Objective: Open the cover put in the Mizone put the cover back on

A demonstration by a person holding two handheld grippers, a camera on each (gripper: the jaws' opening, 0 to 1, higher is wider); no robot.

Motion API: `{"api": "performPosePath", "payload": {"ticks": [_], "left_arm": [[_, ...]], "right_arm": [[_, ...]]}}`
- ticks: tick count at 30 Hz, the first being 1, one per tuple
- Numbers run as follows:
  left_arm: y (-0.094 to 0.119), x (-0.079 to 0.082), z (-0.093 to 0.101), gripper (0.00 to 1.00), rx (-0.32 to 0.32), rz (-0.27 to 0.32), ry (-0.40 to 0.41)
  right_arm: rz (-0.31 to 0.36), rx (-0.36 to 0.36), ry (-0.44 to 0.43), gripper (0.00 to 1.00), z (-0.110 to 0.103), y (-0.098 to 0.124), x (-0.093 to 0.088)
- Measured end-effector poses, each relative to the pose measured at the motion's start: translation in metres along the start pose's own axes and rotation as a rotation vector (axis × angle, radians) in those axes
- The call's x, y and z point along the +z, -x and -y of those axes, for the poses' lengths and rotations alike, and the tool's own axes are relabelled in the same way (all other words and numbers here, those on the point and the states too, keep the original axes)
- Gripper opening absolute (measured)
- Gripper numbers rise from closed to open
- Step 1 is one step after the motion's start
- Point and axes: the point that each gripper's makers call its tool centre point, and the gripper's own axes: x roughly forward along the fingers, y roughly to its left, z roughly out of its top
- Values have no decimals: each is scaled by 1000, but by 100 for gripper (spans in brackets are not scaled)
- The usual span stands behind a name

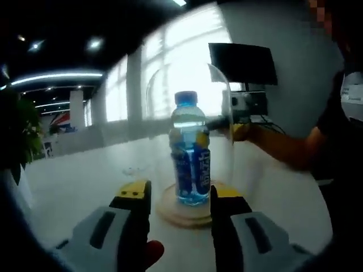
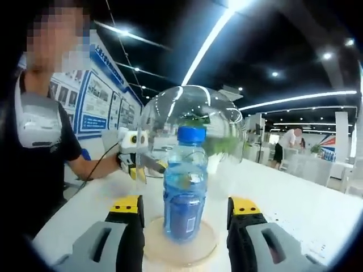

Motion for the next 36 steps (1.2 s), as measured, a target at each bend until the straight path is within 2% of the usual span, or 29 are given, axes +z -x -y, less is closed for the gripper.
{"api": "performPosePath", "payload": {"ticks": [6, 9, 14, 19, 30, 36], "left_arm": [[3, 3, -4, 35, 14, 7, 5], [2, -4, -13, 34, 41, -19, 9], [3, -9, -21, 32, 61, -33, 32], [5, -4, -25, 29, 70, -13, 40], [4, -6, -21, 26, 56, -29, 26], [2, -8, -16, 26, 42, -38, 20]], "right_arm": [[3, -77, -14, 45, 1, 7, 2], [-7, -109, -34, 43, 0, 9, -1], [-8, -128, -62, 35, -6, 10, -9], [14, -151, -77, 33, -10, 10, -12], [11, -234, -72, 30, -18, 18, -12], [1, -285, -67, 28, -21, 30, -11]]}}
